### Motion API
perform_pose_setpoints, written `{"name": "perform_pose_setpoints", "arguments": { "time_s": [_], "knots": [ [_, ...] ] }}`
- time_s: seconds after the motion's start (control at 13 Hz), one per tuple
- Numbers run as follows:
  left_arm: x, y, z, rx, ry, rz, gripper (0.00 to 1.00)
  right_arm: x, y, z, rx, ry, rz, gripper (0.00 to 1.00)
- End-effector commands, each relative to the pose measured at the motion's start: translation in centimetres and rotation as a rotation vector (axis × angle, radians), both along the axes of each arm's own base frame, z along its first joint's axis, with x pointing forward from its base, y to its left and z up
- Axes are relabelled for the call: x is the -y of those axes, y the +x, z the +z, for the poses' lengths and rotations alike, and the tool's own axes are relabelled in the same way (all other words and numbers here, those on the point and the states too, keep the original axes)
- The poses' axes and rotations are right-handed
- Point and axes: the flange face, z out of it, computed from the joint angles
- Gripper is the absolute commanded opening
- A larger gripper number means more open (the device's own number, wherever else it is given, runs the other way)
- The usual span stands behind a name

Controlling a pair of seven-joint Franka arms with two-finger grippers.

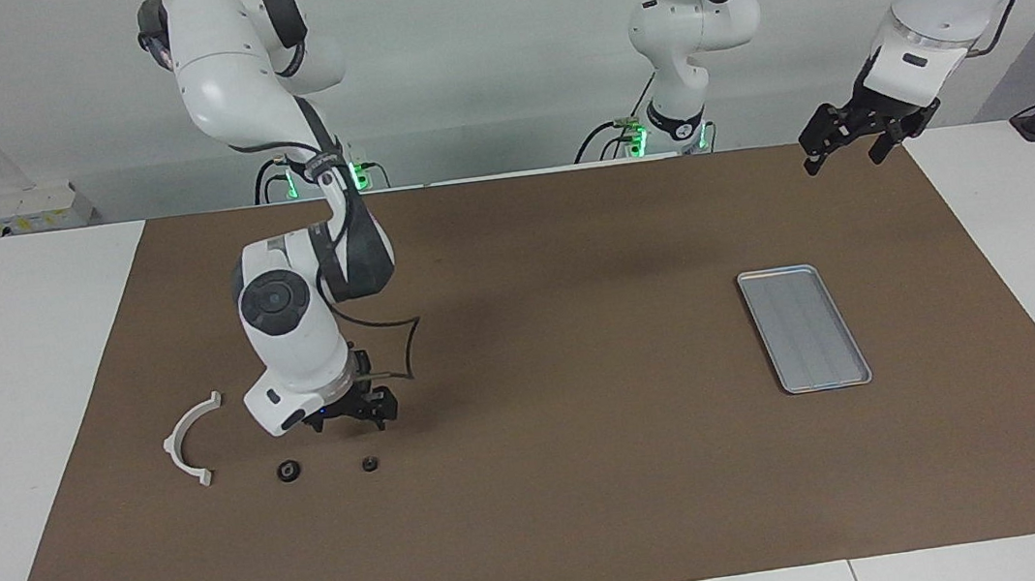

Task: Pick bearing gear from pile to tray
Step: 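Reach the right gripper to the nearer small black part and grasp it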

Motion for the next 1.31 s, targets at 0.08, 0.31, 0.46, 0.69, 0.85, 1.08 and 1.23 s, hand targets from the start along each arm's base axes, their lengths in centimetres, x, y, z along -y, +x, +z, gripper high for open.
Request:
{"name": "perform_pose_setpoints", "arguments": {
  "time_s": [0.08,0.31,0.46,0.69,0.85,1.08,1.23],
  "knots": [
    [-0.1,-0.5,0.3,0.010,0.014,-0.013,1.00,-0.5,2.2,-2.4,-0.008,-0.014,-0.013,1.00],
    [-0.1,-0.5,0.3,0.010,0.014,-0.013,1.00,-0.6,2.8,-2.5,-0.009,-0.017,-0.012,1.00],
    [-0.1,-0.5,0.3,0.010,0.014,-0.013,1.00,-0.7,3.2,-3.3,-0.009,-0.015,-0.014,1.00],
    [-0.1,-0.5,0.3,0.010,0.014,-0.013,1.00,-0.8,3.2,-2.7,-0.009,-0.008,-0.016,1.00],
    [-0.1,-0.5,0.3,0.010,0.014,-0.013,1.00,-0.5,3.1,-3.0,-0.017,-0.012,-0.018,0.99],
    [-0.1,-0.5,0.3,0.010,0.014,-0.013,1.00,-0.7,2.8,-3.6,-0.022,-0.010,-0.018,0.93],
    [-0.1,-0.5,0.3,0.010,0.014,-0.013,1.00,-0.7,2.7,-3.7,-0.028,-0.011,-0.018,0.84]
  ]
}}
